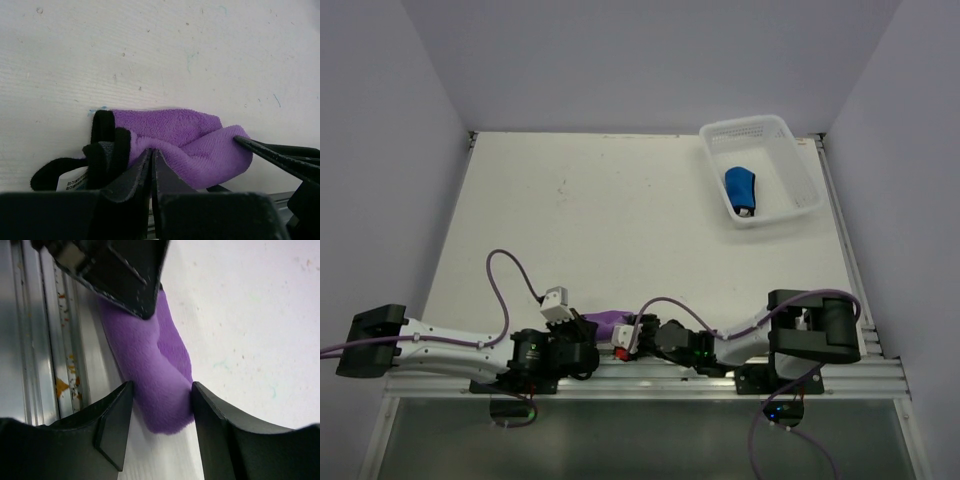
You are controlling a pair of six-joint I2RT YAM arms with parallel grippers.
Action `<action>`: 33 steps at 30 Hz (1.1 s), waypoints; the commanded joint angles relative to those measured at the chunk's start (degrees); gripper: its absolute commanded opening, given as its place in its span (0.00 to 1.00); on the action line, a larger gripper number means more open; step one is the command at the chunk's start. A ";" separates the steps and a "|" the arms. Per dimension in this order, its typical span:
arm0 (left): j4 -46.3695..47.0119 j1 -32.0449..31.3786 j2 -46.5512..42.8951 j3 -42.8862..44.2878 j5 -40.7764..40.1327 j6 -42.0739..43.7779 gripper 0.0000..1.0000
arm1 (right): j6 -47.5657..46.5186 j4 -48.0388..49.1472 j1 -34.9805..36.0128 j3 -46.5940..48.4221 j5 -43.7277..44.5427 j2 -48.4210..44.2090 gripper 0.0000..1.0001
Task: Roll the towels
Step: Roll the towel
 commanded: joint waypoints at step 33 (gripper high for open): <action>-4.85 -0.54 -0.56 -0.40 -0.46 -0.28 0.09 | 26.84 -22.00 -19.65 9.09 -34.62 1.90 0.11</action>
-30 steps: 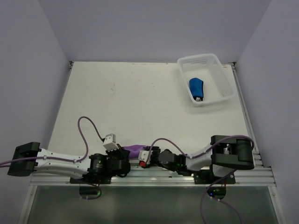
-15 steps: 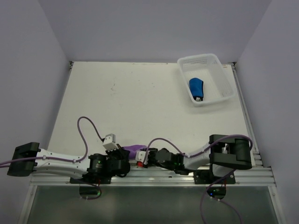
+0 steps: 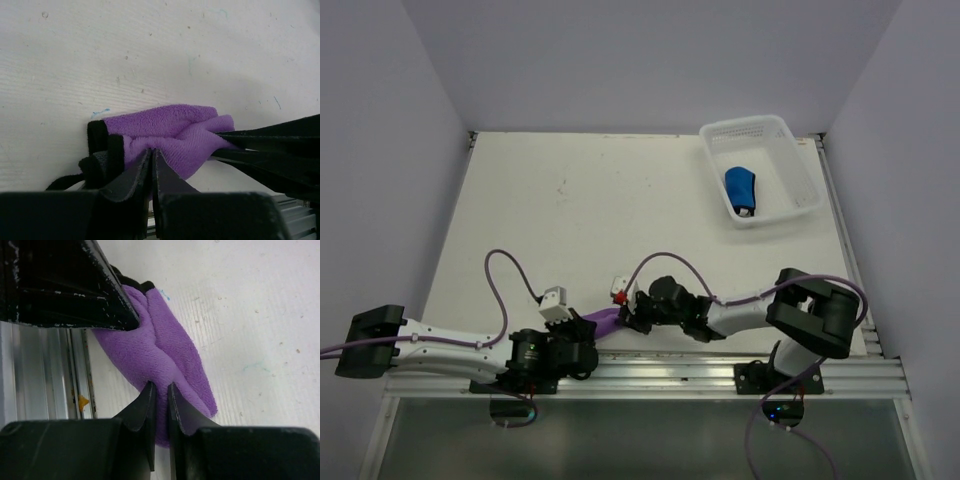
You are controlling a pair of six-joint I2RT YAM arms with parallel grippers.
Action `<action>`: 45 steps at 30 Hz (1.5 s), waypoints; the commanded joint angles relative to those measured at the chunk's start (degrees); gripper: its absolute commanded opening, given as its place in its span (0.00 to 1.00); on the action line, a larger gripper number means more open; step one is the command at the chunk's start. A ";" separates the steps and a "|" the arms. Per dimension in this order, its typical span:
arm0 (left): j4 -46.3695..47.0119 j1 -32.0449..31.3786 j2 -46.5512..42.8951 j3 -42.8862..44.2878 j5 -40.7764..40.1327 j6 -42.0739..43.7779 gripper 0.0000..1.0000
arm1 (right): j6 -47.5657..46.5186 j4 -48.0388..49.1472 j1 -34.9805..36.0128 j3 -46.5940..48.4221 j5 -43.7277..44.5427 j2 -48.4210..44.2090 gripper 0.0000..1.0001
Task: Roll the towels
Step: Roll the towel
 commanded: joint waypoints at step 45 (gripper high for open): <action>2.92 -0.54 8.93 0.11 -1.41 4.49 0.12 | 30.30 -24.85 -15.65 17.77 -42.63 14.73 0.56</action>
